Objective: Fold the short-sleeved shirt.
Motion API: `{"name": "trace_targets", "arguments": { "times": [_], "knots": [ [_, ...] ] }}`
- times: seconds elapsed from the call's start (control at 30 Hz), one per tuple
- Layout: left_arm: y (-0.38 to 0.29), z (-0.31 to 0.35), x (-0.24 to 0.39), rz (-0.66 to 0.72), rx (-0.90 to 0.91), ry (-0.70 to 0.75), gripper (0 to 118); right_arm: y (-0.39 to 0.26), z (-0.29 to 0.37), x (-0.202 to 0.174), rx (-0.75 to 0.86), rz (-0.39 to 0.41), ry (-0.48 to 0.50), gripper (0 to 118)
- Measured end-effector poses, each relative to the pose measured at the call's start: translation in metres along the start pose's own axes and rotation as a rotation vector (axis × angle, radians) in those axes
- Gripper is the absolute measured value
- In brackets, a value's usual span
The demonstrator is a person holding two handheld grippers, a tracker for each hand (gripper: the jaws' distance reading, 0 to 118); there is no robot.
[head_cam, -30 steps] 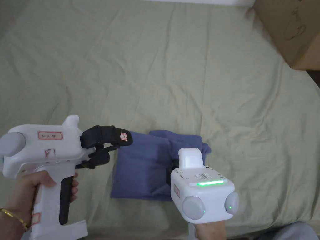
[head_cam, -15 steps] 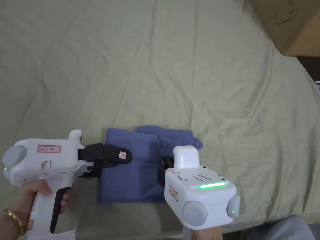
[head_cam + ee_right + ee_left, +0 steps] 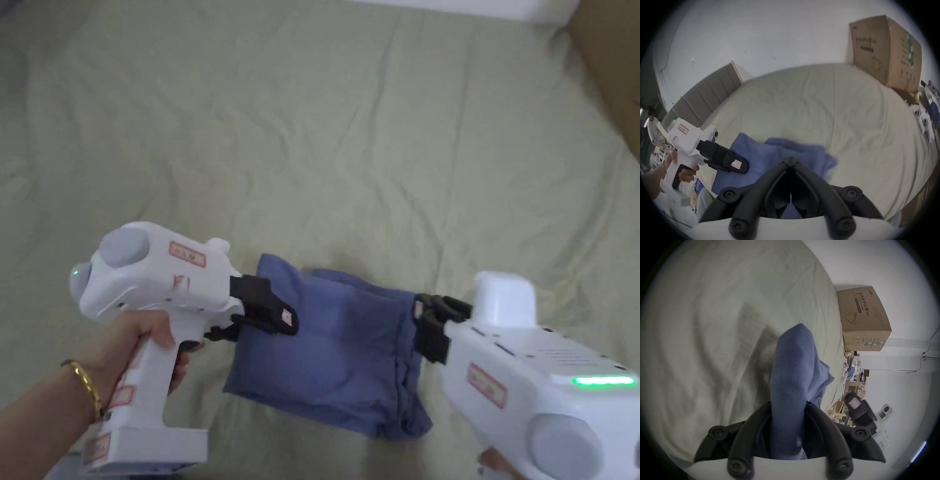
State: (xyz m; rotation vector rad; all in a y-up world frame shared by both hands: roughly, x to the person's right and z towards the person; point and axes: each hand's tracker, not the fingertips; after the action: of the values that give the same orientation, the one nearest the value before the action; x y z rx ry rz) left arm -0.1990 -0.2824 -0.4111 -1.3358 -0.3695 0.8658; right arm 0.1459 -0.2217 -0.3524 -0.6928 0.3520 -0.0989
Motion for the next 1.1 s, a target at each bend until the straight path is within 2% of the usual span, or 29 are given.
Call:
{"name": "trace_targets", "arguments": {
  "times": [0.1,0.27,0.4,0.47,0.57,0.67,0.77,0.83,0.93,1.0,1.03,1.1],
  "knots": [
    [0.010,0.052,-0.012,-0.072,0.055,0.138,19,0.008,0.017,0.008,0.020,-0.013,0.001,0],
    [0.034,0.149,-0.056,-0.151,0.174,0.339,19,0.003,0.023,0.006,0.025,0.017,-0.017,0],
    [0.056,0.214,-0.097,-0.165,0.200,0.602,20,-0.001,0.015,-0.003,0.001,-0.041,-0.026,0],
    [0.067,0.238,-0.118,-0.115,0.217,0.725,19,-0.004,0.011,-0.008,-0.005,-0.069,-0.031,0],
    [0.082,0.258,-0.144,-0.018,0.250,0.913,22,-0.006,-0.001,-0.006,-0.033,-0.088,-0.036,0],
    [0.089,0.254,-0.161,0.009,0.286,1.150,37,-0.011,-0.011,0.001,-0.045,-0.119,-0.036,0],
    [0.083,0.238,-0.164,0.024,0.338,1.300,37,-0.010,-0.012,0.000,-0.051,-0.129,-0.024,0],
    [0.078,0.227,-0.160,0.010,0.390,1.398,33,-0.009,-0.010,0.002,-0.045,-0.089,-0.022,0],
    [0.090,0.248,-0.156,-0.117,0.595,1.401,7,-0.005,0.003,0.001,-0.012,-0.050,-0.032,0],
    [0.096,0.249,-0.153,-0.220,0.738,1.351,2,0.000,0.013,0.006,0.008,-0.041,-0.031,0],
    [0.067,0.228,-0.117,-0.292,0.801,1.288,2,0.003,0.019,0.007,0.025,-0.027,-0.036,0],
    [0.068,0.232,-0.109,-0.403,0.877,1.164,2,0.012,0.033,0.010,0.069,0.017,-0.051,0]
  ]
}}
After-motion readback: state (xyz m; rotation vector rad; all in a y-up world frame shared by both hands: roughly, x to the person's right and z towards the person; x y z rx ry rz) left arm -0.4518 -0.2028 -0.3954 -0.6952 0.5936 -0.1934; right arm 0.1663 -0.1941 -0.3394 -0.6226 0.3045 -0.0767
